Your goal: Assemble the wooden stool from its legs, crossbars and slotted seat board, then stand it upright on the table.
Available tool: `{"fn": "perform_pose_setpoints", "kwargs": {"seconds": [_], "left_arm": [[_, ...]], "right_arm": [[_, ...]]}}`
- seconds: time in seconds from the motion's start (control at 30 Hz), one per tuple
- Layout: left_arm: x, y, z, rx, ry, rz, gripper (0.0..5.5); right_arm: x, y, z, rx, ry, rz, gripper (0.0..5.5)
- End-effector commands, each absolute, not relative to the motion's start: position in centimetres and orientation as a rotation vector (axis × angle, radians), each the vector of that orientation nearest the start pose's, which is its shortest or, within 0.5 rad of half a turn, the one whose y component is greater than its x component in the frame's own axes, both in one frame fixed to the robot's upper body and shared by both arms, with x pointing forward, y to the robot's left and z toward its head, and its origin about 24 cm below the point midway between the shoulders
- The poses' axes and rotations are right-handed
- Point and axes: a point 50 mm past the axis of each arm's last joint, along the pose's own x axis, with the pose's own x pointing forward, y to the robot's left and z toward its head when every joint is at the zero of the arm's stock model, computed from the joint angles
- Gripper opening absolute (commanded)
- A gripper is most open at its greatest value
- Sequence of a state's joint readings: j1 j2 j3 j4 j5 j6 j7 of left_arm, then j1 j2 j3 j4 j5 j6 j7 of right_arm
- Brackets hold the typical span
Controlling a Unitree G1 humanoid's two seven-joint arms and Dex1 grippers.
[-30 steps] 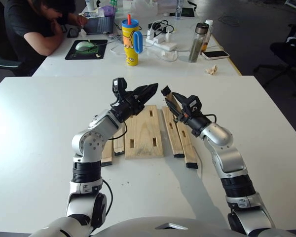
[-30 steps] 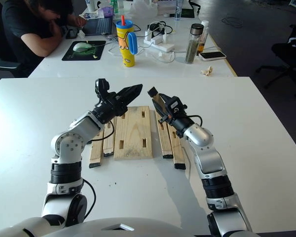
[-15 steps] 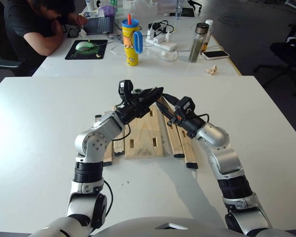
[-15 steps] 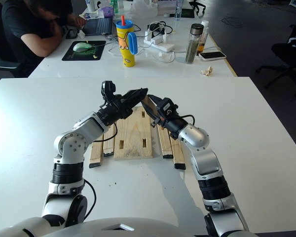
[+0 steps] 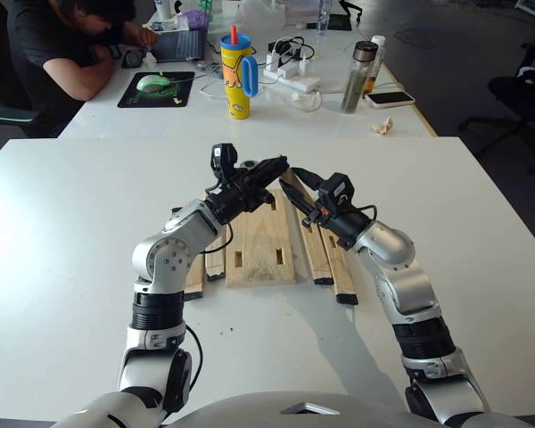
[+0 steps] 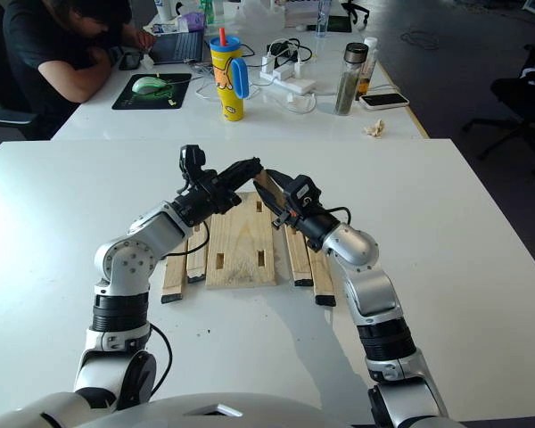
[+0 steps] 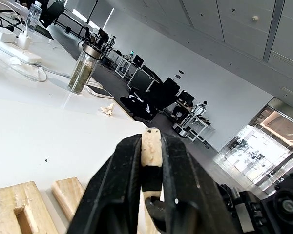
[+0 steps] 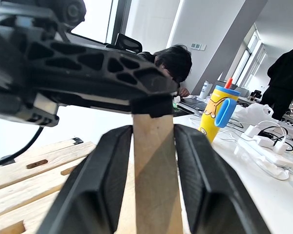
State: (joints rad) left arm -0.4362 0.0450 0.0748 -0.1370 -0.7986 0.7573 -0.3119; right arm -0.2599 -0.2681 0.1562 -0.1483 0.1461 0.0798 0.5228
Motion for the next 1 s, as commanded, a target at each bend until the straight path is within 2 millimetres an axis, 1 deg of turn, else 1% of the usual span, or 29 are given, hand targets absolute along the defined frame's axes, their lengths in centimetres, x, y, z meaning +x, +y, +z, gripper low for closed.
{"fn": "perform_pose_setpoints", "kwargs": {"seconds": [0.03, 0.13, 0.17, 0.23, 0.27, 0.4, 0.47, 0.57, 0.67, 0.77, 0.9, 1.0], "left_arm": [[29.7, 8.8, 14.1, -0.611, 0.127, -0.795, 0.44], [30.0, 9.3, 13.9, -0.606, 0.115, -0.751, 0.44], [30.1, 9.6, 13.9, -0.603, 0.104, -0.729, 0.44], [30.4, 10.3, 14.0, -0.591, 0.080, -0.669, 0.44], [30.6, 10.7, 14.1, -0.583, 0.069, -0.637, 0.44], [30.9, 12.4, 14.3, -0.573, 0.029, -0.511, 0.44], [30.4, 13.7, 14.5, -0.576, 0.014, -0.419, 0.44], [28.8, 15.5, 15.0, -0.570, 0.000, -0.296, 0.44], [27.2, 17.2, 14.9, -0.545, 0.024, -0.183, 0.44], [26.5, 18.2, 15.1, -0.533, 0.048, -0.122, 0.44], [26.1, 18.4, 13.8, -0.554, 0.116, -0.082, 0.44], [26.2, 18.2, 12.6, -0.591, 0.157, -0.053, 0.44]], "right_arm": [[28.2, -11.6, 13.5, -0.210, -0.263, 0.714, 1.34], [28.2, -11.5, 13.5, -0.218, -0.264, 0.717, 1.34], [28.1, -11.5, 13.3, -0.227, -0.256, 0.722, 1.71], [28.0, -11.7, 12.9, -0.258, -0.234, 0.714, 1.87], [27.9, -11.8, 12.6, -0.269, -0.224, 0.712, 2.04], [28.0, -13.3, 11.8, -0.289, -0.182, 0.653, 2.07], [28.7, -15.0, 11.6, -0.280, -0.162, 0.555, 2.07], [29.2, -17.0, 11.6, -0.264, -0.147, 0.435, 2.07], [29.2, -18.0, 11.0, -0.266, -0.127, 0.359, 2.07], [28.7, -18.2, 10.4, -0.256, -0.115, 0.318, 2.07], [28.3, -17.9, 10.0, -0.238, -0.112, 0.299, 2.07], [28.5, -17.7, 10.1, -0.230, -0.114, 0.300, 2.07]]}}
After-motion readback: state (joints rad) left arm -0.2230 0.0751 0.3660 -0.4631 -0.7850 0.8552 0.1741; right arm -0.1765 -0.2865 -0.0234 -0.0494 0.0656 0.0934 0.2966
